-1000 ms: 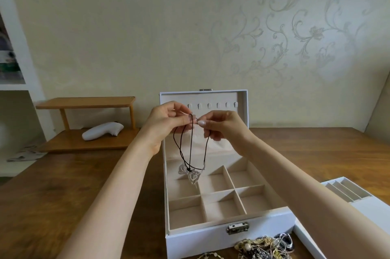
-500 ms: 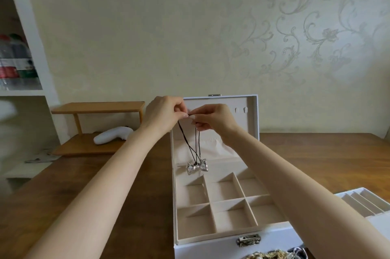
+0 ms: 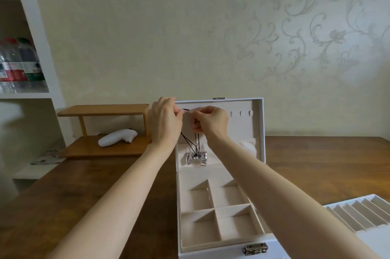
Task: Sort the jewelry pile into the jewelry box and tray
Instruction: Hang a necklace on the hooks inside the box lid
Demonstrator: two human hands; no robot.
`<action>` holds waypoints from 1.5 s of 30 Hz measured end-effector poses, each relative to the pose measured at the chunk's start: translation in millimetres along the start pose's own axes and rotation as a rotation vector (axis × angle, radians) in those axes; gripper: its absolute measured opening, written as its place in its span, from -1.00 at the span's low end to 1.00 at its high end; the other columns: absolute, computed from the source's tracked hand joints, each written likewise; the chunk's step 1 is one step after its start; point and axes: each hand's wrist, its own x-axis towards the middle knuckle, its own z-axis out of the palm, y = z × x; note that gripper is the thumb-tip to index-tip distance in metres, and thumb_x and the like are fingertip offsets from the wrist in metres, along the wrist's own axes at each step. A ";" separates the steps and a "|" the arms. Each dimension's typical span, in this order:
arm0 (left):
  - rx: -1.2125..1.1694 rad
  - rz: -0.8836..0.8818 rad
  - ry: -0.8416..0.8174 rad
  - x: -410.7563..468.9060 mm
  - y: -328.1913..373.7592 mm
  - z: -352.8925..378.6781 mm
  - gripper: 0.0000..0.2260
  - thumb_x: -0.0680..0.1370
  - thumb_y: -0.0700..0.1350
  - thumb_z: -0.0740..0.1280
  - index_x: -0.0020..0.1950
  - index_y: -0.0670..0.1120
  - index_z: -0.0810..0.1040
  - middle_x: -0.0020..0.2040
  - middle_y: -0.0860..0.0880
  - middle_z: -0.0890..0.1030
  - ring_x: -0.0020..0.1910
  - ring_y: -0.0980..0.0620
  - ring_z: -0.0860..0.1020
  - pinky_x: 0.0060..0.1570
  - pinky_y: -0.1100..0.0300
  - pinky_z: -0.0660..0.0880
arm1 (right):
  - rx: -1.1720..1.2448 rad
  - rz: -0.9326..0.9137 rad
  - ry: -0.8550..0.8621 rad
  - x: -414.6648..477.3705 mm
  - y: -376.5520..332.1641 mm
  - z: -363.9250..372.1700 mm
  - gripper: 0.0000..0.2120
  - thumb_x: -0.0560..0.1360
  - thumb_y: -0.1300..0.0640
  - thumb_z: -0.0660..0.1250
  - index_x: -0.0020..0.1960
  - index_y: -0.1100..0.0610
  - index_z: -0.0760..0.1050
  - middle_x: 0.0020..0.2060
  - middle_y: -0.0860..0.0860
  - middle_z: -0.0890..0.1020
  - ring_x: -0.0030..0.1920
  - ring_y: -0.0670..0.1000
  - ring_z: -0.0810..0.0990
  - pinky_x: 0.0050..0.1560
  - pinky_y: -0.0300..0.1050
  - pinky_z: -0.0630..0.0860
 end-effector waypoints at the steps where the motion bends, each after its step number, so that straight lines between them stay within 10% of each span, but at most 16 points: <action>1: -0.017 0.010 0.002 0.6 0.5 1.7 -0.72 0.42 -0.22 0.46 -0.33 -0.08 0.37 0.06 -0.13 0.62 0.04 -0.15 0.57 -0.05 -0.01 0.49 | -0.014 -0.002 0.006 -0.2 -0.1 1.2 -0.94 0.42 0.33 0.37 -0.22 0.25 0.59 -0.47 0.07 0.56 -0.58 -0.04 0.49 -0.53 -0.23 0.51; 7: -0.144 -0.066 0.030 -0.6 2.4 4.1 -0.69 0.43 -0.27 0.45 -0.11 -0.08 0.31 -0.03 -0.12 0.59 -0.08 -0.09 0.56 -0.19 0.00 0.51 | -0.047 -0.002 0.010 -2.1 -0.5 3.9 -0.95 0.39 0.37 0.34 -0.22 0.28 0.57 -0.54 0.05 0.51 -0.67 -0.13 0.40 -0.60 -0.30 0.40; 11: -0.338 -0.316 -0.051 2.4 11.6 -1.8 -0.63 0.48 -0.25 0.42 0.18 -0.16 0.31 -0.18 0.05 0.47 -0.27 0.11 0.47 -0.35 0.42 0.39 | -0.057 0.019 0.007 -0.6 1.3 2.4 -0.94 0.38 0.38 0.33 -0.23 0.26 0.53 -0.53 0.09 0.52 -0.67 -0.10 0.40 -0.60 -0.31 0.38; 21: -0.757 -0.831 -0.213 8.3 19.5 2.1 -0.83 0.57 -0.25 0.26 0.13 -0.11 0.36 -0.16 0.02 0.41 -0.23 0.10 0.36 -0.12 0.17 0.30 | -0.154 -0.027 -0.052 0.1 9.5 -3.5 -0.74 0.37 0.45 0.28 -0.38 0.15 0.43 -0.52 0.06 0.50 -0.67 -0.10 0.43 -0.62 -0.29 0.38; 45: -0.599 -0.682 -0.290 6.9 4.6 -2.9 -0.76 0.52 -0.24 0.36 0.14 -0.15 0.41 0.03 -0.05 0.51 -0.08 0.02 0.45 -0.19 0.22 0.34 | -0.409 -0.148 -0.247 -10.4 36.8 -18.1 -0.88 0.43 0.31 0.42 -0.26 0.25 0.52 -0.47 0.06 0.53 -0.55 -0.01 0.52 -0.44 -0.10 0.55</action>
